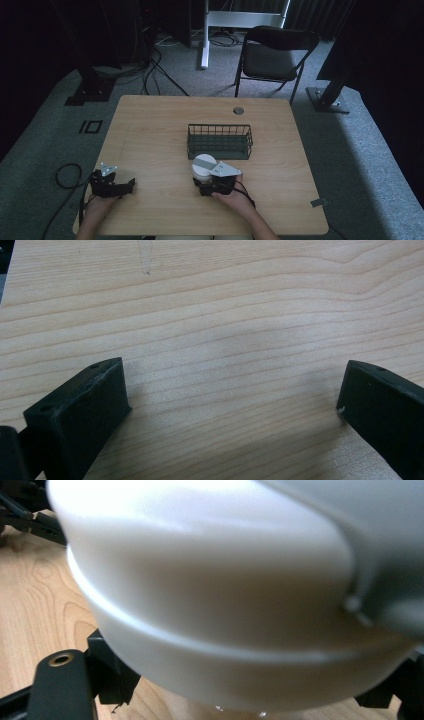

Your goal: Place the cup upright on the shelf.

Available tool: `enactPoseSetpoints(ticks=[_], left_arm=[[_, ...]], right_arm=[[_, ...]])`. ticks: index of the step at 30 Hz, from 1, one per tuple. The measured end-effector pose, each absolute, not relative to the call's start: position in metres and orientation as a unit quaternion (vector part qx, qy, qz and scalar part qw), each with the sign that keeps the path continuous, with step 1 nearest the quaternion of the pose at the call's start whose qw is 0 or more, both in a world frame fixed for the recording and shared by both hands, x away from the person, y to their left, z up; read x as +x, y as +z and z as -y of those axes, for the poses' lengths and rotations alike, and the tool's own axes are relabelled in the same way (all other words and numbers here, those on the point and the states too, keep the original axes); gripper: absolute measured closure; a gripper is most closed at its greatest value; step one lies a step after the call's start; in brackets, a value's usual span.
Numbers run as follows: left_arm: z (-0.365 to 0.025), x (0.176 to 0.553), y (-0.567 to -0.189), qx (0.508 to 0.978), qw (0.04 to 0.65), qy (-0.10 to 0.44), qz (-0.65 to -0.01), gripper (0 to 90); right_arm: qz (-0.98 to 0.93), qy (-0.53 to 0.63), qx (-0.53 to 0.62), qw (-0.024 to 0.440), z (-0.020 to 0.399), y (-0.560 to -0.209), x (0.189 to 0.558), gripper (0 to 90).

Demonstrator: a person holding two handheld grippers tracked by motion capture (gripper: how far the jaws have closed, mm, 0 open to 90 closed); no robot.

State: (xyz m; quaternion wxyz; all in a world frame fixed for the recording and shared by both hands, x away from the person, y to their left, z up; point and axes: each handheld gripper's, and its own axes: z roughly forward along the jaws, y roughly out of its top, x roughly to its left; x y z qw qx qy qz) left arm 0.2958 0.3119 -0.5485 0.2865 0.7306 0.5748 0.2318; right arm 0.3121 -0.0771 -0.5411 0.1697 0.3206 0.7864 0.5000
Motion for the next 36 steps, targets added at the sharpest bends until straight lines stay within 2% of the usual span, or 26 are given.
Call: enactPoseSetpoints(ticks=[17,36], left_arm=[[-0.312,0.296,-0.548,0.731,0.286,0.231,-0.575,0.1],[-0.312,0.296,-0.548,0.73,0.287,0.231,-0.575,0.1]], right_arm=[[-0.781,0.51,0.325,0.158,0.08,-0.527,0.316,18.4],[-0.761,0.536,0.318,0.179,0.082,-0.481,0.33,18.4]])
